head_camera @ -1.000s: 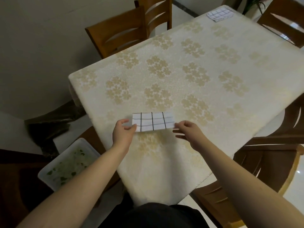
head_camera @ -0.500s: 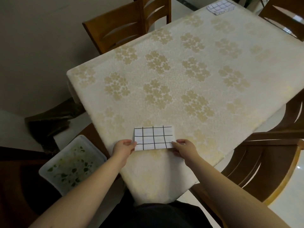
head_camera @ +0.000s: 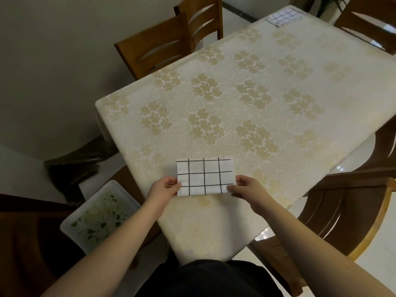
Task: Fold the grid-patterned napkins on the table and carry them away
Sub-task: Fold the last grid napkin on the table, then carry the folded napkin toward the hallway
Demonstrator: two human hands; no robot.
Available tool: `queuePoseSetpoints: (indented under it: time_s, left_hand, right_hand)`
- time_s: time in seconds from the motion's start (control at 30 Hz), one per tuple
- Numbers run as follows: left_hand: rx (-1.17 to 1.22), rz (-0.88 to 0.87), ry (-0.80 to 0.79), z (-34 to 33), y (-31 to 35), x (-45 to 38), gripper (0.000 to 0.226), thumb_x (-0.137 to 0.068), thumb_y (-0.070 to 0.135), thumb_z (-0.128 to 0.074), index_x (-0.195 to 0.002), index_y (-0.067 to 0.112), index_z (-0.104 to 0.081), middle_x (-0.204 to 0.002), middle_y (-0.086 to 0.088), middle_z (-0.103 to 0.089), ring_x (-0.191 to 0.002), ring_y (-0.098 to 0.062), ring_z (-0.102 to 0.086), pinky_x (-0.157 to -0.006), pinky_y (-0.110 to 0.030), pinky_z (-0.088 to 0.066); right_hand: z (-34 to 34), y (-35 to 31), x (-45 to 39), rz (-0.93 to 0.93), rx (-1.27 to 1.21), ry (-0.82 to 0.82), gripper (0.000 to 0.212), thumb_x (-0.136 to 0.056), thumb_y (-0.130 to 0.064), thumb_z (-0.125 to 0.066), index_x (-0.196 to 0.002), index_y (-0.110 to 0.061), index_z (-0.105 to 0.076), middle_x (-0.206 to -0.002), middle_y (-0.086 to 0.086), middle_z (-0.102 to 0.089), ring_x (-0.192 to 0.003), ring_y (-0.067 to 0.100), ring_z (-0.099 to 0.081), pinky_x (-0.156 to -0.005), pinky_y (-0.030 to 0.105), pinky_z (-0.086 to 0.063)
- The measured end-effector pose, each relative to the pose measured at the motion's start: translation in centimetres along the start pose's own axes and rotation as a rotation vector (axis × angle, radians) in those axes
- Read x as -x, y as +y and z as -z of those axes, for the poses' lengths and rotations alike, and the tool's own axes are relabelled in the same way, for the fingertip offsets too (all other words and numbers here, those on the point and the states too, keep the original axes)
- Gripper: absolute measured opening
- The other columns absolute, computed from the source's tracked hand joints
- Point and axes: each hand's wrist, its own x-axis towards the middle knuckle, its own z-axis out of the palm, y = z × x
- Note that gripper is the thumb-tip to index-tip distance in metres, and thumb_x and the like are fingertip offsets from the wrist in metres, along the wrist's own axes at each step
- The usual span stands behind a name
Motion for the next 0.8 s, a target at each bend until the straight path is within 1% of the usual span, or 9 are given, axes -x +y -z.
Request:
queuePoseSetpoints:
  time_s: [0.1,0.2,0.3,0.4,0.47,0.53,0.63,0.7,0.8]
  left_hand:
    - [0.076,-0.054,-0.081,0.5,1.8,1.4,0.023,-0.088,0.006,-0.068,-0.11,0.013,-0.064,-0.11,-0.009,-0.071,-0.103,-0.025,-0.068,-0.09,-0.039,-0.056]
    - [0.088,-0.046,-0.161,0.6,2.9,2.4,0.037,-0.087,0.003,-0.069,-0.12,0.017,-0.059,-0.111,-0.008,-0.07,-0.101,-0.023,-0.069,-0.08,-0.038,-0.059]
    - [0.074,-0.028,-0.175,0.3,3.4,3.3,0.03,-0.089,0.005,-0.066,-0.117,0.014,-0.06,-0.111,-0.012,-0.07,-0.097,-0.024,-0.07,-0.072,-0.033,-0.06]
    - [0.069,-0.025,-0.165,0.3,3.4,4.3,0.017,-0.094,0.007,-0.061,-0.111,0.011,-0.061,-0.11,-0.012,-0.069,-0.094,-0.024,-0.069,-0.067,-0.029,-0.059]
    - [0.061,-0.037,-0.183,0.7,3.2,4.8,0.018,-0.095,0.009,-0.059,-0.113,0.007,-0.062,-0.11,-0.013,-0.069,-0.096,-0.025,-0.069,-0.07,-0.031,-0.06]
    - [0.048,-0.052,-0.211,1.4,3.0,5.4,0.019,-0.095,0.01,-0.059,-0.113,0.005,-0.062,-0.11,-0.014,-0.07,-0.096,-0.026,-0.069,-0.073,-0.033,-0.059]
    - [0.035,-0.077,-0.261,2.7,2.8,6.5,0.017,-0.095,0.01,-0.059,-0.111,0.005,-0.063,-0.106,-0.013,-0.071,-0.096,-0.026,-0.069,-0.073,-0.034,-0.059]
    - [0.03,-0.095,-0.301,3.6,2.5,7.5,0.014,-0.095,0.009,-0.059,-0.108,0.006,-0.064,-0.102,-0.011,-0.073,-0.095,-0.026,-0.07,-0.073,-0.034,-0.059]
    - [0.024,-0.115,-0.365,4.7,1.8,9.1,0.012,-0.095,0.009,-0.059,-0.105,0.007,-0.064,-0.096,-0.008,-0.075,-0.091,-0.022,-0.071,-0.07,-0.032,-0.058]
  right_hand:
    - [0.6,-1.1,1.7,0.08,0.006,-0.104,0.032,-0.082,-0.008,-0.074,-0.112,-0.009,-0.063,-0.104,0.005,-0.075,-0.099,0.019,-0.07,-0.089,0.031,-0.054]
    - [0.3,-1.5,2.9,0.119,-0.103,-0.075,0.026,-0.089,-0.01,-0.067,-0.115,-0.011,-0.062,-0.104,0.007,-0.075,-0.097,0.021,-0.071,-0.085,0.032,-0.056]
    - [-0.5,-1.5,3.6,0.137,-0.135,0.061,0.014,-0.091,-0.01,-0.065,-0.104,-0.007,-0.067,-0.093,0.005,-0.076,-0.089,0.022,-0.071,-0.076,0.03,-0.056]
    - [-1.0,-1.1,4.8,0.127,-0.153,0.115,0.009,-0.087,-0.002,-0.065,-0.095,-0.005,-0.067,-0.088,0.006,-0.075,-0.086,0.023,-0.069,-0.077,0.034,-0.056]
    - [-1.4,-0.9,6.1,0.132,-0.161,0.128,0.014,-0.085,0.001,-0.065,-0.098,-0.004,-0.065,-0.091,0.009,-0.075,-0.087,0.025,-0.07,-0.08,0.037,-0.056]
    - [-1.9,-0.7,7.6,0.147,-0.184,0.133,0.025,-0.085,0.005,-0.064,-0.108,-0.004,-0.061,-0.099,0.011,-0.075,-0.091,0.026,-0.071,-0.081,0.036,-0.057]
    - [-3.2,-0.2,10.2,0.163,-0.198,0.14,0.04,-0.084,0.007,-0.064,-0.118,-0.012,-0.058,-0.106,0.01,-0.074,-0.096,0.027,-0.071,-0.084,0.038,-0.057]
    - [-4.4,0.4,12.1,0.16,-0.215,0.154,0.037,-0.087,0.001,-0.064,-0.119,-0.016,-0.058,-0.106,0.008,-0.074,-0.097,0.027,-0.071,-0.086,0.041,-0.057]
    - [-6.4,1.5,15.4,0.17,-0.217,0.227,0.022,-0.094,-0.019,-0.062,-0.115,-0.017,-0.064,-0.106,0.004,-0.074,-0.098,0.024,-0.071,-0.087,0.042,-0.057]
